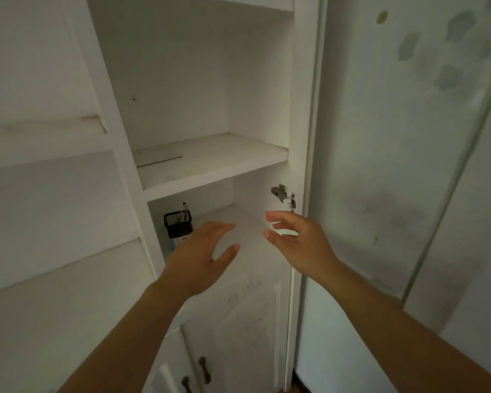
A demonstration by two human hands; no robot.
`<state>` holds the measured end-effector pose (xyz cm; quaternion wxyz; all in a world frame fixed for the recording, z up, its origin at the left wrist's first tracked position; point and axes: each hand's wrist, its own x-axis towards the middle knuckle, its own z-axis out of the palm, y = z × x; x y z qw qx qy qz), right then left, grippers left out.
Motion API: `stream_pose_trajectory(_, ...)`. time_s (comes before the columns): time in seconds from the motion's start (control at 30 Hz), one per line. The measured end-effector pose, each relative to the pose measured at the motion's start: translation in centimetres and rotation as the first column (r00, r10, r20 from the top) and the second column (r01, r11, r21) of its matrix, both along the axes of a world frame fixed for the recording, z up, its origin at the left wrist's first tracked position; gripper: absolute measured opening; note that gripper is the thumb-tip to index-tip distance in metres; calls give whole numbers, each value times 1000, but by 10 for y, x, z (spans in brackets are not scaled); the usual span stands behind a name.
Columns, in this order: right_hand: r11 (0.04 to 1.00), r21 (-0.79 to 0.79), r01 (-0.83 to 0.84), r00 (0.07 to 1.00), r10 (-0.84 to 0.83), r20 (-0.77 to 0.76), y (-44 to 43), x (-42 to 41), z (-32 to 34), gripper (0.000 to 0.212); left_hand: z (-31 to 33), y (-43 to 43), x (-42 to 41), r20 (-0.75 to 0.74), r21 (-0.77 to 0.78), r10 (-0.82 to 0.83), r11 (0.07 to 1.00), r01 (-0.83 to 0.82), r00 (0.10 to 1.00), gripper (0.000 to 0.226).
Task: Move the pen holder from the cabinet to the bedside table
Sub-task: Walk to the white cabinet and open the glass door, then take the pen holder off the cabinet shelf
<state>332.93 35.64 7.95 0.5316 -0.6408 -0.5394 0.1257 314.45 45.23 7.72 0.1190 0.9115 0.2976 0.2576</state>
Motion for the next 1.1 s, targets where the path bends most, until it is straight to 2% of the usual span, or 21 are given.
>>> stream_pose_trajectory(0.33, 998, -67, 4, 999, -7, -37, 65, -6, -48, 32, -47, 53, -10, -98, -17, 70, 997, -72, 993, 70)
stream_pose_trajectory(0.47, 995, -84, -58, 998, 55, -41, 92, -8, -59, 35, -61, 62, -4, -111, -77, 120, 989, -129, 986, 52)
stream_pose_trajectory(0.6, 985, -94, -146, 988, 142, -55, 121, -4, -68, 35, -70, 69, 4, -114, -109, 193, 973, -206, 975, 53)
stream_pose_trajectory(0.87, 930, -133, -344, 939, 337, -73, 165, 26, -89, 36, -94, 80, 23, -148, -187, 412, 881, -435, 899, 50)
stream_pose_trajectory(1.1, 891, -154, -426, 905, 418, -83, 178, 61, -107, 34, -106, 88, 39, -149, -236, 518, 809, -539, 842, 50)
